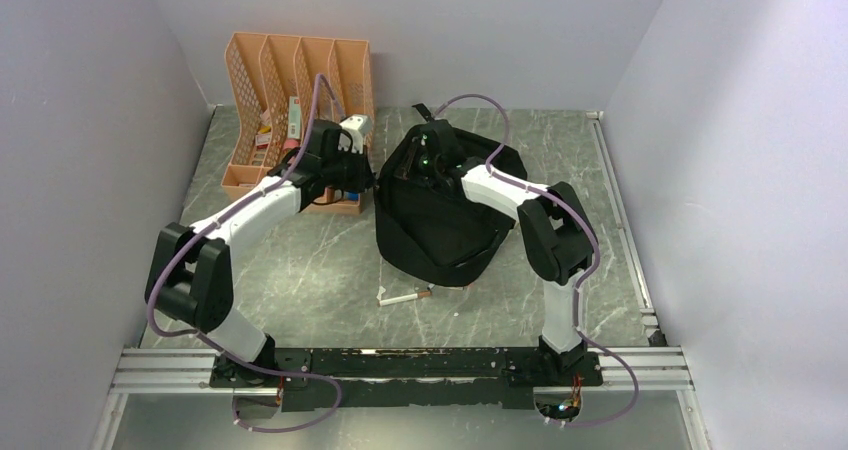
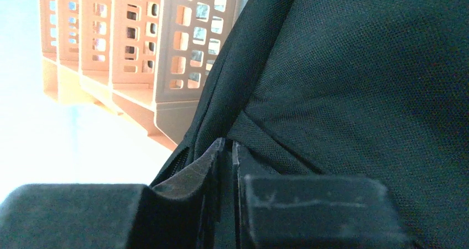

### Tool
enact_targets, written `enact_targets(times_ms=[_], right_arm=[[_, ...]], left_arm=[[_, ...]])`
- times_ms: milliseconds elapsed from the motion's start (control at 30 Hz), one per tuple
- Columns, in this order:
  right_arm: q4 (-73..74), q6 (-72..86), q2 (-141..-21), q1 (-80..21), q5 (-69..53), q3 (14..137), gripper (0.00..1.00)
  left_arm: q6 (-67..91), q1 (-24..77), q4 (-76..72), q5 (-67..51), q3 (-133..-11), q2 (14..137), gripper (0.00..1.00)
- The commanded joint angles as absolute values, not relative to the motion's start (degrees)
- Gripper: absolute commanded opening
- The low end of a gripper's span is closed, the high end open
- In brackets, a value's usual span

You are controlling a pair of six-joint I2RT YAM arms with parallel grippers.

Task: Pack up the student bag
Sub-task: Zip the student bag at the center of the board.

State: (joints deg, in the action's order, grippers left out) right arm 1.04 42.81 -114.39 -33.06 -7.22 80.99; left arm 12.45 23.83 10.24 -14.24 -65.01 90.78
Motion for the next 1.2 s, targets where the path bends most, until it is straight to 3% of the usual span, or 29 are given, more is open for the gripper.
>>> enact_targets(times_ms=[0, 200, 367, 933, 1167], right_arm=[[-3.7, 43.0, -114.5, -33.2, -6.6, 83.4, 0.11], [-6.8, 41.5, -112.8, -33.2, -7.8, 81.1, 0.08], [-15.9, 38.9, -107.6, -33.2, -11.2, 73.7, 0.0], [-15.0, 25.5, -97.5, -33.1, -16.0, 66.5, 0.0], [-6.3, 22.9, -94.0, -33.2, -9.6, 63.1, 0.21]], left_arm=[[12.6, 23.8, 11.5, -17.0, -63.5, 87.2, 0.05], [12.6, 23.8, 12.1, -15.9, -61.5, 85.6, 0.05], [13.2, 23.8, 11.7, -14.0, -61.1, 85.3, 0.05], [14.8, 23.8, 9.4, -9.2, -61.7, 86.6, 0.05], [15.2, 23.8, 8.4, -11.1, -64.2, 89.8, 0.05]])
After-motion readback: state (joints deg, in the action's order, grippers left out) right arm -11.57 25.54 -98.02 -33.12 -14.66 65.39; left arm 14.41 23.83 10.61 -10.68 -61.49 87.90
